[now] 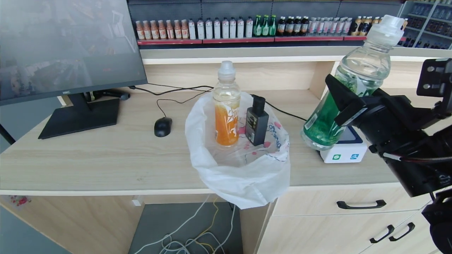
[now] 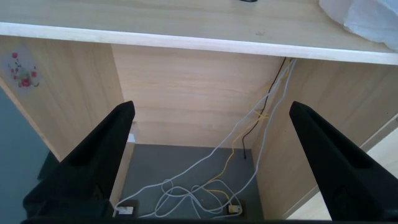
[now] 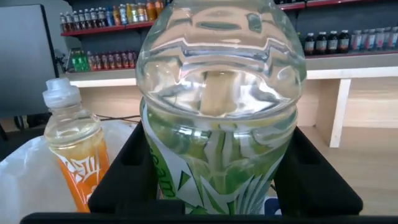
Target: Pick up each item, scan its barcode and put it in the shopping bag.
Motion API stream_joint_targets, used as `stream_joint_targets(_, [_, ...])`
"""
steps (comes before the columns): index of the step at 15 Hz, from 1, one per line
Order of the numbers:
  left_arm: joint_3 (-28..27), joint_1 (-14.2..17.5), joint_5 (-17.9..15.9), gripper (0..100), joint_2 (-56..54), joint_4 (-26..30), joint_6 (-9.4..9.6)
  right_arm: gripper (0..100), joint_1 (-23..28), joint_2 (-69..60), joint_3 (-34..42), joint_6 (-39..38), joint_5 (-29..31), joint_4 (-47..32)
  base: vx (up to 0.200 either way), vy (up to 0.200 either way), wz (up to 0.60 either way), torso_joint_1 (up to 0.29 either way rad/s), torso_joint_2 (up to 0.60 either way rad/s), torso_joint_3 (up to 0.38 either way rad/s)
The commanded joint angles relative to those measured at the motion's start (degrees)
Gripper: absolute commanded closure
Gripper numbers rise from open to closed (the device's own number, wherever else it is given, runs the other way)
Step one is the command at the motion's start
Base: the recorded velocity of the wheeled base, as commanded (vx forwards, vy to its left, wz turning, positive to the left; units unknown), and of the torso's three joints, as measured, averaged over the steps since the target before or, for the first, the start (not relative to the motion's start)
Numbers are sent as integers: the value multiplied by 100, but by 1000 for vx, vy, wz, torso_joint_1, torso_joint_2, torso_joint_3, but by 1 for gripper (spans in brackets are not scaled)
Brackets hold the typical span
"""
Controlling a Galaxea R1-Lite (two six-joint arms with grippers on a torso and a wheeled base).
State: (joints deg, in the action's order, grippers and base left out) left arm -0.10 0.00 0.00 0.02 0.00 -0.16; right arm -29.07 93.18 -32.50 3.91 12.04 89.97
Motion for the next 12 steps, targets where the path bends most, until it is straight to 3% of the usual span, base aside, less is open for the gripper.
stream_joint_targets(1, [1, 0, 0, 0, -2, 0, -2, 100, -169, 33, -2, 13, 0, 3, 0, 0, 0, 0, 0, 0])
stream_joint_targets(10, [1, 0, 0, 0, -2, 0, -2, 100, -1012, 807, -538, 110, -9, 3, 0, 0, 0, 0, 0, 0])
stream_joint_targets(12, [1, 0, 0, 0, -2, 0, -2, 100, -995, 1000, -608, 92, -9, 3, 0, 0, 0, 0, 0, 0])
